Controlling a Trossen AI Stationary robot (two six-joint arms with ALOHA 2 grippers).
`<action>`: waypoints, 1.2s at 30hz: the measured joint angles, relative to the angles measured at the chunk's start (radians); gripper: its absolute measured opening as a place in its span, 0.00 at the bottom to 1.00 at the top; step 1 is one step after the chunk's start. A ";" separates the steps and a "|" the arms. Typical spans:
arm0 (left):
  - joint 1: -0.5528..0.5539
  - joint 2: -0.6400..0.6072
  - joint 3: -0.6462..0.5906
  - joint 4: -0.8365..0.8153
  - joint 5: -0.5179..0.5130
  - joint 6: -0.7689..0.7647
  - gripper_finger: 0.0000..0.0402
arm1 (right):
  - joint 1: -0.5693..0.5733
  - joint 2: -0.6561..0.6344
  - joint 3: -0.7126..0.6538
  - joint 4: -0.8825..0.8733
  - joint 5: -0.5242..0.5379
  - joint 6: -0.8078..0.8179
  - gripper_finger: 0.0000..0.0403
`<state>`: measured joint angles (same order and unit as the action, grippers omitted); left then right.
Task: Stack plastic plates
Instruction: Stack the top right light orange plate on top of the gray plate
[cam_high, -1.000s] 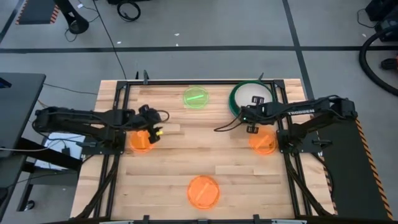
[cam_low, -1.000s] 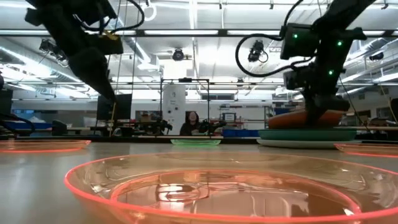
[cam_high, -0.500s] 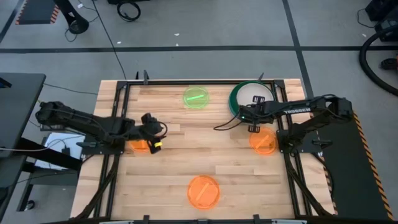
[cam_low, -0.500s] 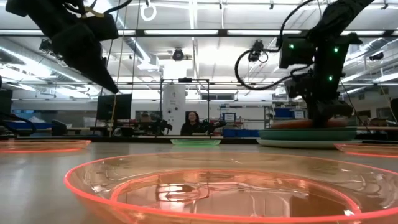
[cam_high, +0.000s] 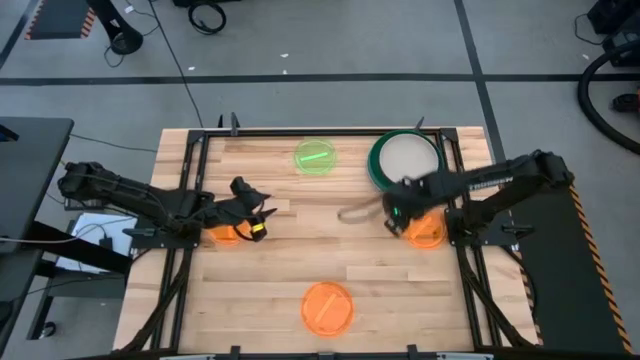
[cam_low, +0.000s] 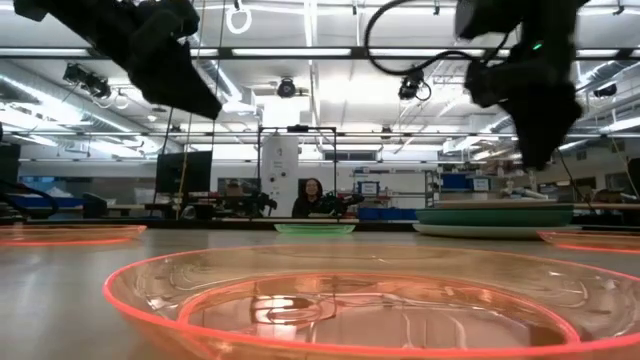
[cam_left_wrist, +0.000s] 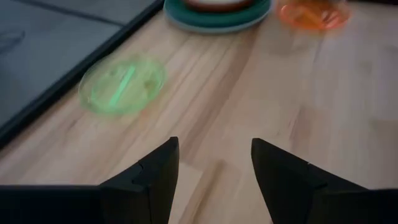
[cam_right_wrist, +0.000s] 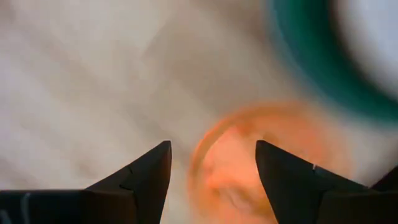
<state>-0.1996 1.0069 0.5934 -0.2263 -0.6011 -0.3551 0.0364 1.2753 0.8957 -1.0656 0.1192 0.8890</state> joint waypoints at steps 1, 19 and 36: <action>0.005 0.000 0.000 0.022 0.001 0.019 0.51 | 0.051 0.011 -0.005 -0.005 -0.009 0.083 0.59; 0.025 0.000 0.000 0.081 0.005 0.025 0.51 | 0.294 0.502 0.113 -0.130 0.008 0.462 0.44; 0.022 0.000 0.000 0.080 0.005 0.026 0.51 | 0.228 0.589 0.114 -0.099 -0.004 0.439 0.12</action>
<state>-0.1781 1.0073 0.5930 -0.1463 -0.5965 -0.3294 0.2643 1.8645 1.0101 -1.1645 0.1154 1.3276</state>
